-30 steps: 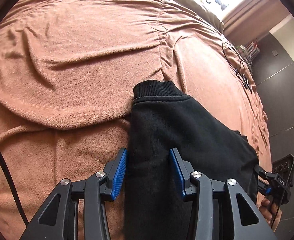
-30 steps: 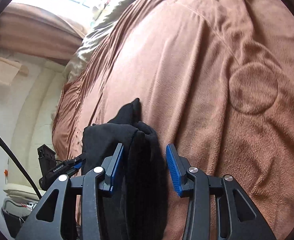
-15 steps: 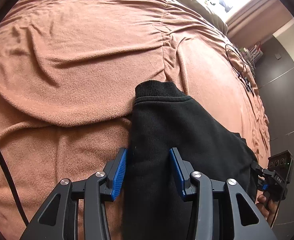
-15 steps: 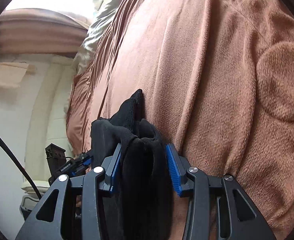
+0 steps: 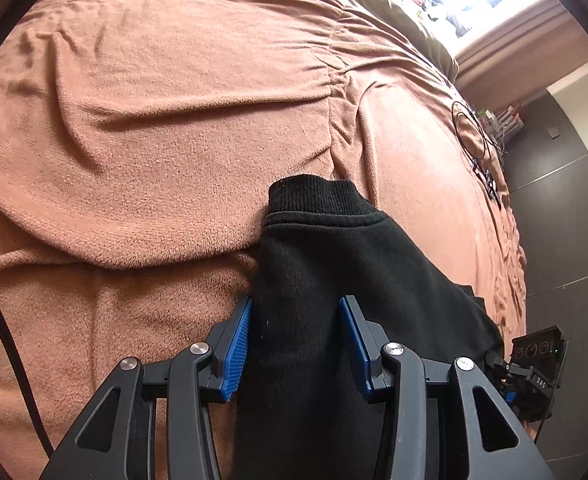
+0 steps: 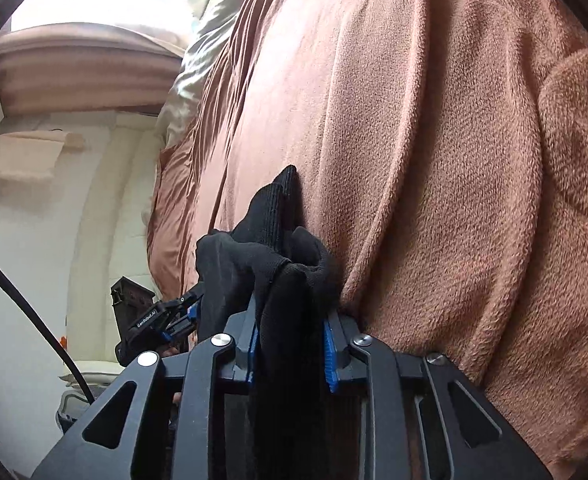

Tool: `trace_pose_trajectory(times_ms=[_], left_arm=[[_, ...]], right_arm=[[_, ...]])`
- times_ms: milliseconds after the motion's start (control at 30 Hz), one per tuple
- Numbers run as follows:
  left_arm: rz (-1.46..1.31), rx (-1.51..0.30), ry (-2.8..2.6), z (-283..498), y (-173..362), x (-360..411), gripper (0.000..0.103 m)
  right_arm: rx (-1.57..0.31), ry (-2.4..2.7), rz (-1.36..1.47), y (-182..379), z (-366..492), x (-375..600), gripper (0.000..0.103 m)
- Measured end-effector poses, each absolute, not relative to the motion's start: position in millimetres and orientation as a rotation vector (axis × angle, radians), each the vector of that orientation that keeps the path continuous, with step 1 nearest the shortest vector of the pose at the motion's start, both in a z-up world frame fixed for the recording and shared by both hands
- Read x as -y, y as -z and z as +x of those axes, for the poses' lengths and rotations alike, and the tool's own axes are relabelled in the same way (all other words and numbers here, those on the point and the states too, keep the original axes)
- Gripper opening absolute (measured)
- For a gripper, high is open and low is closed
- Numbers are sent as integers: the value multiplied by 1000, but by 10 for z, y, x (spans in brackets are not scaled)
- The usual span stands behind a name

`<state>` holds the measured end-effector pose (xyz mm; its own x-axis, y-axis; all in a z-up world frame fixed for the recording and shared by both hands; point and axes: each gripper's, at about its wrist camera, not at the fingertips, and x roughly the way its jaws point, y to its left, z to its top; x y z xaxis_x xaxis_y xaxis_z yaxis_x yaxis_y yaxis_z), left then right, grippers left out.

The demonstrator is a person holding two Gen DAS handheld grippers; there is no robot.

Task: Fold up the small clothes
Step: 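Grasp the sweatshirt end with both grippers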

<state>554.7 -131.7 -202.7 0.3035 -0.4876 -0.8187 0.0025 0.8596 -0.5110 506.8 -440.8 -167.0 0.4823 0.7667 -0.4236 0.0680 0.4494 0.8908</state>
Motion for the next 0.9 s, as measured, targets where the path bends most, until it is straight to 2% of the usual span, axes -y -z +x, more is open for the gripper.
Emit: trace_pose_trajectory(times_ms=[100, 333, 533, 833, 900], left_arm=[[-490, -1229, 341, 5564, 2037, 1310, 45], [-551, -1186, 454, 5503, 1926, 1258, 44], [-558, -1233, 442, 5576, 2095, 1260, 44], [-543, -1208, 469, 5757, 2146, 1347, 45], [-534, -1202, 467, 5792, 2151, 1363, 41]], right_arm=[[-965, -520, 1035, 1628, 4955, 4473, 13], [-960, -489, 1010, 1597, 4913, 4385, 13], [-1011, -479, 1034, 1594, 4986, 4294, 23], [-1020, -497, 1030, 1597, 5073, 4305, 27], [-1016, -488, 1002, 1568, 5091, 4274, 27]])
